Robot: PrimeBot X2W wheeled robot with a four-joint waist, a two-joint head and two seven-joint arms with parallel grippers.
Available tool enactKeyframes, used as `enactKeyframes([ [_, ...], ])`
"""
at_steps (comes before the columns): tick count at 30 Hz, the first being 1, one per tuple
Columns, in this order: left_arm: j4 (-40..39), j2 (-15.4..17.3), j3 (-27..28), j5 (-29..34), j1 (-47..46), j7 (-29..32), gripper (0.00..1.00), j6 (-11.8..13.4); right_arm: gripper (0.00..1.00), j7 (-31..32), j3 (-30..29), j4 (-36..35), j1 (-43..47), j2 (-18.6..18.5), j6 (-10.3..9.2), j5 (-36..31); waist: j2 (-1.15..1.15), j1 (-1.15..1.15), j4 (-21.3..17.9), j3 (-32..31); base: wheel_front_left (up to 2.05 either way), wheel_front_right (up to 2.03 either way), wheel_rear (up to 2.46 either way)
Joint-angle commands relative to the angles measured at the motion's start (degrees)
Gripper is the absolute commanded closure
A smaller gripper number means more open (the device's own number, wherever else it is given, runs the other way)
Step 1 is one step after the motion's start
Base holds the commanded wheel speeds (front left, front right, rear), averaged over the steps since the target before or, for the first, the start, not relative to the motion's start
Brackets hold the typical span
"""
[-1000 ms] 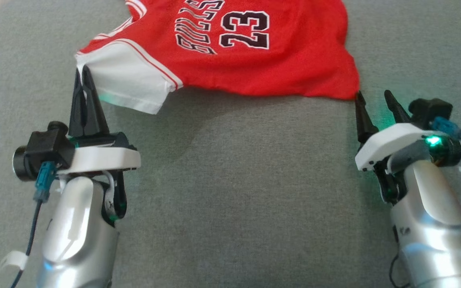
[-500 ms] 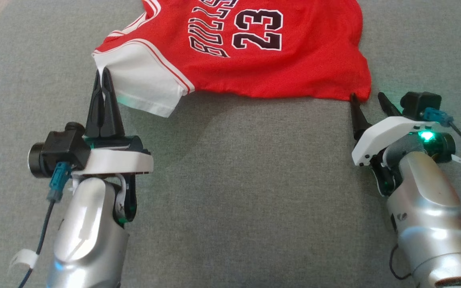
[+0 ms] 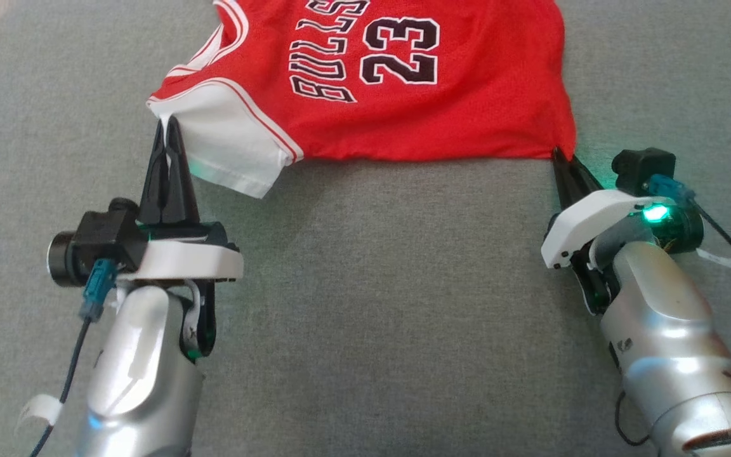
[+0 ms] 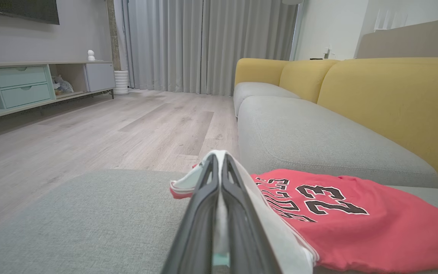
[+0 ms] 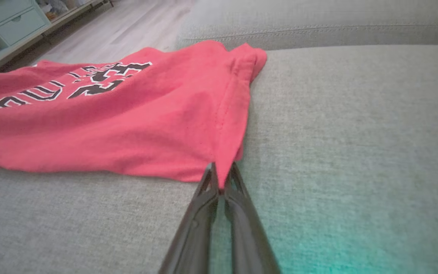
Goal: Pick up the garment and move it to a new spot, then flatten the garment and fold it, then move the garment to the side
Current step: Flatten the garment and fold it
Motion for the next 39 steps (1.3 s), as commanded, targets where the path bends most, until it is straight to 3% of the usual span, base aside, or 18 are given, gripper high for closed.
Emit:
enactKeyframes([
  [1, -1.4, 0.7, 2.3, 0.8, -0.3, -0.5, 1.0, -0.1, 1.0, -1.3, 1.3, -0.9, -1.3, 1.1, -0.04, 0.7, 0.0, 0.0, -0.3, -0.4, 0.0, 0.0, 0.0],
  [6, -1.4, 0.9, 3.5, 0.3, 0.4, -0.5, 1.0, -0.7, 1.0, -4.6, 3.0, -3.0, -0.6, 1.0, -0.04, 1.9, 0.0, 0.0, -1.7, -2.7, 0.0, 0.0, 0.0],
  [10, -2.1, 2.9, 4.3, 0.0, 0.2, -0.5, 1.0, -2.7, 1.0, -5.8, 4.4, -7.8, -0.1, -0.3, -0.04, 2.4, 0.0, 0.0, -3.8, -5.5, 0.0, 0.0, 0.0],
  [15, -5.3, 4.5, 6.6, -1.9, -1.5, -0.2, 1.0, -3.2, 1.0, -6.2, 4.6, -17.2, 0.2, -3.4, -0.04, 3.5, 0.0, 0.0, -6.5, -9.8, 0.0, 0.0, 0.0],
  [19, -12.5, 5.6, 9.2, -5.0, -4.5, 2.0, 1.0, -3.2, 1.0, -5.6, 4.7, -28.1, 0.3, -7.9, -0.04, 3.6, 0.0, 0.0, -9.1, -13.0, 0.0, 0.0, 0.0],
  [27, -26.6, 6.1, 11.1, -8.3, -8.4, 7.7, 1.0, -2.0, 1.0, 1.4, 0.9, -46.2, 2.8, -13.7, -0.04, 3.5, 0.0, 0.0, -11.1, -15.4, 0.0, 0.0, 0.0],
  [33, -38.2, 7.0, 10.9, -8.6, -10.5, 14.3, 1.0, -0.1, 1.0, 11.2, -5.2, -63.1, 7.7, -14.2, -0.04, 1.8, 0.0, 0.0, -12.1, -13.3, 0.0, 0.0, 0.0],
  [36, -38.2, 8.9, 9.8, -7.7, -12.7, 17.4, 1.0, -0.8, 1.0, 15.6, -6.1, -68.8, 8.7, -14.5, -0.04, 1.3, 0.0, 0.0, -12.1, -10.5, 0.0, 0.0, 0.0],
  [39, -33.7, 10.8, 8.8, -7.7, -16.6, 19.8, 1.0, -2.2, 1.0, 18.2, -6.1, -69.8, 7.5, -15.0, -0.04, 1.4, 0.0, 0.0, -12.1, -6.6, 0.0, 0.0, 0.0],
])
